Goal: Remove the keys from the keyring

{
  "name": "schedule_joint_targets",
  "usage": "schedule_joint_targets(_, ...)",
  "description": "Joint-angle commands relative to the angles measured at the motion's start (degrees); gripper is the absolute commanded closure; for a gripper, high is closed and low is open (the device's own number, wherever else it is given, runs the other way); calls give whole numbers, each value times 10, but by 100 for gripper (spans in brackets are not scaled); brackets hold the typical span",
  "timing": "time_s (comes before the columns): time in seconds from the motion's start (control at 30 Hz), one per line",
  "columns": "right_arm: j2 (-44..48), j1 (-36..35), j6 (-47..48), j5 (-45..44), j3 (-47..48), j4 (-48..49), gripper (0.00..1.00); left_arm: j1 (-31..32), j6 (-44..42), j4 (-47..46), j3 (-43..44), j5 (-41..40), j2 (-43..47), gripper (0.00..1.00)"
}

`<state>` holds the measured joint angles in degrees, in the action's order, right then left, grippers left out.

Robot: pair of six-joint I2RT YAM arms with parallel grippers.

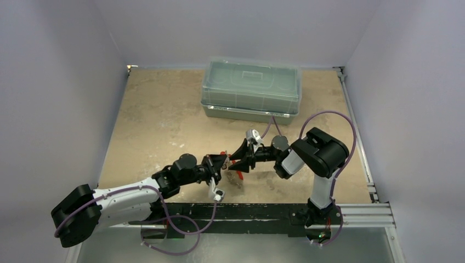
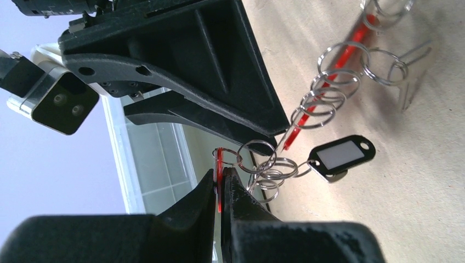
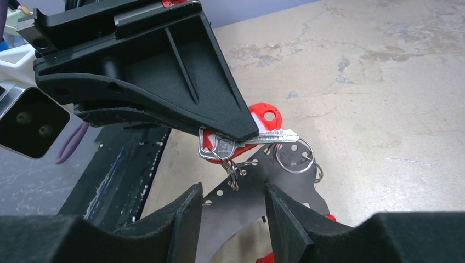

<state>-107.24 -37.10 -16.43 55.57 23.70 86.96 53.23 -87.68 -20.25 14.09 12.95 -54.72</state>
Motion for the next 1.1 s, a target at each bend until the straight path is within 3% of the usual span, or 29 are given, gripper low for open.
schedule_joint_targets(0.0, -9, 0, 7, 14, 17, 94, 51, -9, -5, -31, -6, 22, 11, 100)
schedule_joint_targets(0.2, -18, 0, -5, 15, 23, 110, 54, -11, -6, -34, -8, 25, 13, 100)
schedule_joint_targets(0.3, -24, -1, -13, 16, 26, 117, 60, -12, -5, -35, -7, 25, 14, 100)
schedule_joint_targets(0.53, -27, 0, -21, 17, 27, 123, 98, -17, -4, -35, -4, 23, 10, 100)
schedule_joint_targets(0.57, -25, -1, -19, 18, 27, 119, 100, -17, -6, -35, -4, 23, 8, 100)
schedule_joint_targets(0.8, -11, 0, -13, 13, 29, 96, 100, -17, -26, -31, 9, 46, -10, 100)
schedule_joint_targets(1.07, 30, -5, 32, -5, 31, 2, 100, -16, -52, -57, 10, 65, -55, 100)
